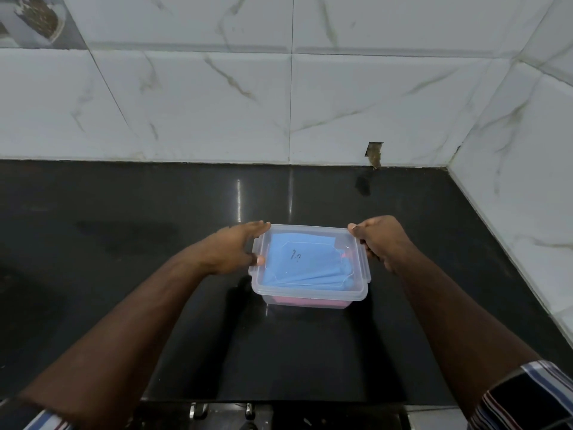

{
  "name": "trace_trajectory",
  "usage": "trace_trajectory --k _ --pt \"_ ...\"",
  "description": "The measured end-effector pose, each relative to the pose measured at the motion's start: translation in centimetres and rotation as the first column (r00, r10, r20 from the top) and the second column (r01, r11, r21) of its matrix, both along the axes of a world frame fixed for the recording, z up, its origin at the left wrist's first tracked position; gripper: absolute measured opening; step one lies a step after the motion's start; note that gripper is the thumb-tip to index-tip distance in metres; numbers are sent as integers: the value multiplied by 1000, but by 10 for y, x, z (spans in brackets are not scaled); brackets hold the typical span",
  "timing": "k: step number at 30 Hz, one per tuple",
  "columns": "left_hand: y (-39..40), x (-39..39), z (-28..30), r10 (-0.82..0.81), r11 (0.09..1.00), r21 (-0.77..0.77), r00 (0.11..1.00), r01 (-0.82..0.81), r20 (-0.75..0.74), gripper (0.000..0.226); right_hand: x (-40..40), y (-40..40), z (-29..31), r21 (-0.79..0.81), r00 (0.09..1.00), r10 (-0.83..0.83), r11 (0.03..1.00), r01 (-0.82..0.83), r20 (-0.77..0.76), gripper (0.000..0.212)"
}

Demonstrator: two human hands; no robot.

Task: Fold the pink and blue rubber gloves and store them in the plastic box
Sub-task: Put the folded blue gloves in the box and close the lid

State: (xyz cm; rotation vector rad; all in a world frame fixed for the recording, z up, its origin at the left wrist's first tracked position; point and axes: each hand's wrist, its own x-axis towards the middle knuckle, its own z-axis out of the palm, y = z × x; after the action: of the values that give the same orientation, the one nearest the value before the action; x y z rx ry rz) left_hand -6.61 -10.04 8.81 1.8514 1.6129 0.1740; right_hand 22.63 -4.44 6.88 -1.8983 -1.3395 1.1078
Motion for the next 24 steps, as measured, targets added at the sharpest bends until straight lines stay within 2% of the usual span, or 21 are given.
trace_trajectory --k 3,5,6,8,10,13,20,22,24 --pt "5 5 10 -41 999 -19 986 39 -161 82 0 -1 -1 27 998 35 999 -37 56 27" --pt "5 6 11 -43 999 -17 980 41 -192 83 -3 -7 1 106 978 89 988 -110 188 18" --pt "5 5 11 -49 999 -16 979 46 -200 83 -6 -10 2 167 949 115 971 -169 295 16" --pt "6 5 9 -56 998 -17 976 54 -213 83 -19 -19 6 275 848 165 900 -339 504 28" --pt "5 7 10 -78 997 -6 968 79 -239 82 -38 -27 11 287 746 297 789 -543 595 37" --pt "4 11 12 -94 995 -6 962 96 -256 80 -64 -39 9 179 619 464 690 -701 633 42" --pt "3 9 9 -84 996 2 973 87 -213 81 -69 -42 4 23 448 496 650 -759 744 48" --pt "1 8 8 -74 997 0 979 75 -191 81 -67 -43 5 -2 447 538 640 -769 715 50" --pt "-2 7 8 -59 998 -8 984 59 -166 81 -64 -46 9 4 484 572 643 -766 662 52"
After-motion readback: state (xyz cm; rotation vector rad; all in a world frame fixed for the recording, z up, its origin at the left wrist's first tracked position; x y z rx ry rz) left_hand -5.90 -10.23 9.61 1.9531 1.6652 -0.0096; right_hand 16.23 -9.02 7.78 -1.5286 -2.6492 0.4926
